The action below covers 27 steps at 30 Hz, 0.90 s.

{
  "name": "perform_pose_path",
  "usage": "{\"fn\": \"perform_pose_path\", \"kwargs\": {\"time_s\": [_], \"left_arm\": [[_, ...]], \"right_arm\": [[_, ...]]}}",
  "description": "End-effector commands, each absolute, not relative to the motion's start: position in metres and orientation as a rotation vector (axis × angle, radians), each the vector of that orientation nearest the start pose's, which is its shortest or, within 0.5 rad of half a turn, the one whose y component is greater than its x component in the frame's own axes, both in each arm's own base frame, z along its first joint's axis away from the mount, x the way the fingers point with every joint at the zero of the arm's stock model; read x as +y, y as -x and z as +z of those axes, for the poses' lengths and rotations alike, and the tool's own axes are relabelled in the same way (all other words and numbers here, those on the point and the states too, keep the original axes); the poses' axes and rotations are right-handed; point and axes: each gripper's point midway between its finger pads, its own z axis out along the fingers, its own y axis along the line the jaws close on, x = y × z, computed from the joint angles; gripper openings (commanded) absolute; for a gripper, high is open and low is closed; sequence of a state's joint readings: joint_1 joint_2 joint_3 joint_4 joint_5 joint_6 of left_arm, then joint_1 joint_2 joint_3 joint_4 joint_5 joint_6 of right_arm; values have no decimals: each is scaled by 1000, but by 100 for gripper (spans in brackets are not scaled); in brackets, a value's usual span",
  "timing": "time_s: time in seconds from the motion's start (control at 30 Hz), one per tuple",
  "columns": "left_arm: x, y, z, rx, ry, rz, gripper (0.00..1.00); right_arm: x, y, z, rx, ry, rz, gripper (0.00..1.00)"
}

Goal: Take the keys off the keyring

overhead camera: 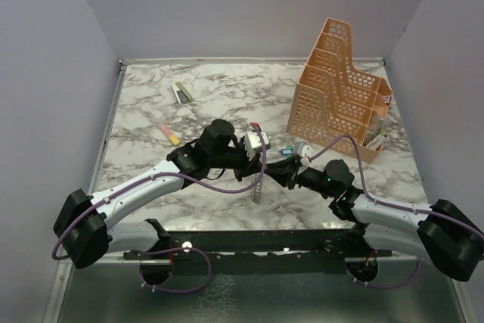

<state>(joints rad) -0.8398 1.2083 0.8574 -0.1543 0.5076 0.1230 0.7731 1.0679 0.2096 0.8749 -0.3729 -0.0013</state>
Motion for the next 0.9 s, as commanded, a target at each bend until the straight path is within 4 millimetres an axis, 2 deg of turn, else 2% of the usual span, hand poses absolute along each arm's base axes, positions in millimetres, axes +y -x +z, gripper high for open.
{"fn": "perform_pose_path", "kwargs": {"time_s": [0.0,0.27,0.33,0.67,0.87], "left_arm": [[-326,-176,195,1675,-1271,-989,0],[-321,-181,195,1689,-1255,-942,0],[-321,-182,195,1688,-1254,-935,1],[-310,-190,196,1688,-1232,-846,29],[-307,-191,198,1680,-1223,-833,38]], "right_arm": [[276,-203,168,1343,849,840,17],[266,-207,169,1370,857,763,1],[265,-208,172,1374,861,754,0],[260,-211,188,1400,924,674,0],[260,-211,195,1401,965,655,1]]}}
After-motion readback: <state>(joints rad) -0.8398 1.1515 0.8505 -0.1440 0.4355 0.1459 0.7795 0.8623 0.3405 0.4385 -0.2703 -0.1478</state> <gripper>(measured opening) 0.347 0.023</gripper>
